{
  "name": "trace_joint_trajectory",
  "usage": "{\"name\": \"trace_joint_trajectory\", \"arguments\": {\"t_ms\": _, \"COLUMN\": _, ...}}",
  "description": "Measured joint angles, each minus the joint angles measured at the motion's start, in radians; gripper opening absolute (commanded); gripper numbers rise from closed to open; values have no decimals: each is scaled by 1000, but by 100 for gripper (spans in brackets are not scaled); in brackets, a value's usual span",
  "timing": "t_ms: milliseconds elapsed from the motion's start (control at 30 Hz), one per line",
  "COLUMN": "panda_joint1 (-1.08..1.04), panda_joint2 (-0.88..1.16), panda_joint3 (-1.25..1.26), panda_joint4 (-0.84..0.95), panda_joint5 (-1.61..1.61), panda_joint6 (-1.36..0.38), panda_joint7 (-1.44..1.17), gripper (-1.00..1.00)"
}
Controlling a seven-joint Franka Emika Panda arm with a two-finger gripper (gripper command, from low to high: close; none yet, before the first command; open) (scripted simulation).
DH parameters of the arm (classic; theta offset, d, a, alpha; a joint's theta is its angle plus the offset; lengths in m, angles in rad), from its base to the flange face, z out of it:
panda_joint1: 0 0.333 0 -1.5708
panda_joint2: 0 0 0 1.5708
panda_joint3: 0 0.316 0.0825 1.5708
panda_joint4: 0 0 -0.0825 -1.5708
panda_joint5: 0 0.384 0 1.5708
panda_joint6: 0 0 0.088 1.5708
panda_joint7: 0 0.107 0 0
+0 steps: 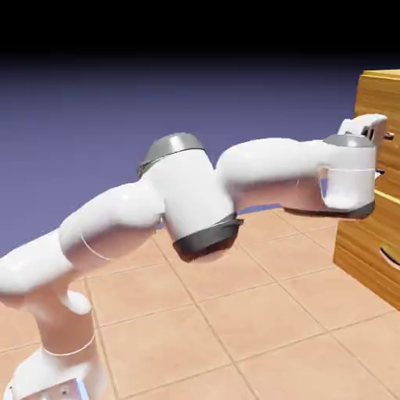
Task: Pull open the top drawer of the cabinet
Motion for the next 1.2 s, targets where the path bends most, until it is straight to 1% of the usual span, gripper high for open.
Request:
{"name": "trace_joint_trajectory", "arguments": {"t_ms": 33, "panda_joint1": 0, "panda_joint2": 0, "panda_joint3": 0, "panda_joint4": 0, "panda_joint5": 0, "panda_joint6": 0, "panda_joint7": 0, "gripper": 100}}
{"name": "trace_joint_trajectory", "arguments": {"t_ms": 333, "panda_joint1": 221, "panda_joint2": 97, "panda_joint3": -102, "panda_joint4": 326, "panda_joint5": 153, "panda_joint6": 108, "panda_joint7": -196, "gripper": 100}}
{"name": "trace_joint_trajectory", "arguments": {"t_ms": 367, "panda_joint1": 240, "panda_joint2": 105, "panda_joint3": -110, "panda_joint4": 354, "panda_joint5": 166, "panda_joint6": 117, "panda_joint7": -212, "gripper": -100}}
{"name": "trace_joint_trajectory", "arguments": {"t_ms": 433, "panda_joint1": 240, "panda_joint2": 105, "panda_joint3": -110, "panda_joint4": 354, "panda_joint5": 167, "panda_joint6": 117, "panda_joint7": -212, "gripper": -100}}
{"name": "trace_joint_trajectory", "arguments": {"t_ms": 767, "panda_joint1": -11, "panda_joint2": 37, "panda_joint3": 36, "panda_joint4": -8, "panda_joint5": 19, "panda_joint6": -13, "panda_joint7": -66, "gripper": -100}}
{"name": "trace_joint_trajectory", "arguments": {"t_ms": 1200, "panda_joint1": -397, "panda_joint2": -34, "panda_joint3": 249, "panda_joint4": -479, "panda_joint5": -50, "panda_joint6": -146, "panda_joint7": 54, "gripper": -100}}
